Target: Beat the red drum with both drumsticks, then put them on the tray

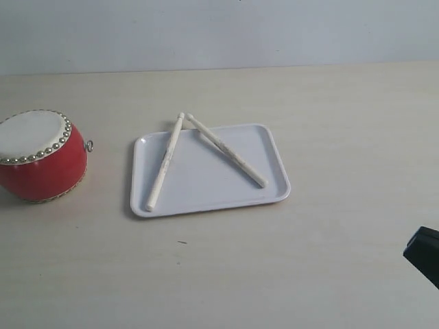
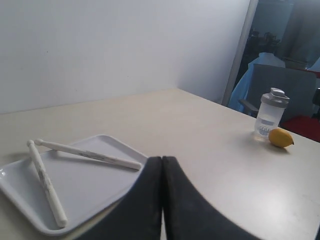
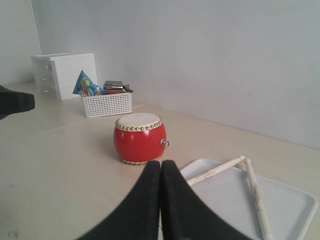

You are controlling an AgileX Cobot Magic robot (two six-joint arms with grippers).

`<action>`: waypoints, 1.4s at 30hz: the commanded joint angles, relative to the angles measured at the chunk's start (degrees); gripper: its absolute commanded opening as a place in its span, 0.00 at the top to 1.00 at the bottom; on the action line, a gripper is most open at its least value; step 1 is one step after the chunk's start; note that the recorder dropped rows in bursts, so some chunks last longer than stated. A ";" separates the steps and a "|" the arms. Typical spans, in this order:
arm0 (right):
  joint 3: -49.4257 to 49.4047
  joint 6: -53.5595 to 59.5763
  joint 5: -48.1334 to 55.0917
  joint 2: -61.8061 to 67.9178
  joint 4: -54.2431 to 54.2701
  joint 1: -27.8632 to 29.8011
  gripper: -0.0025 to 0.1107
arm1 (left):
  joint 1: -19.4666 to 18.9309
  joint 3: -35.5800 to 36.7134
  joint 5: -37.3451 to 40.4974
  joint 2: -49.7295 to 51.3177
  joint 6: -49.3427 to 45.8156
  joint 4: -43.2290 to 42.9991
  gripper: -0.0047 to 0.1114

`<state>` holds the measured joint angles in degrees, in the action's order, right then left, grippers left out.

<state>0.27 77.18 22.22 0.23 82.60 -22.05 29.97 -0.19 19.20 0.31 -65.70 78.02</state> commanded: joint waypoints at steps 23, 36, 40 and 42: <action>-0.27 -0.45 0.34 -0.23 -0.49 0.08 0.98 | -0.13 0.19 1.67 -0.31 5.60 -13.31 0.96; -0.27 -0.45 0.34 -0.23 -0.49 0.08 0.98 | -0.13 0.19 -7.77 -0.31 48.17 -54.12 0.96; -0.27 -0.45 0.34 -0.23 -0.49 0.08 0.98 | -7.58 0.19 -1.68 -0.31 67.18 -70.23 0.96; -0.27 -0.45 0.34 -0.23 -0.49 0.08 0.98 | -11.88 0.19 0.04 -0.31 67.18 -70.36 0.96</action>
<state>0.27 76.84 22.22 0.23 82.49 -22.05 21.63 0.08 17.74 0.31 0.00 9.00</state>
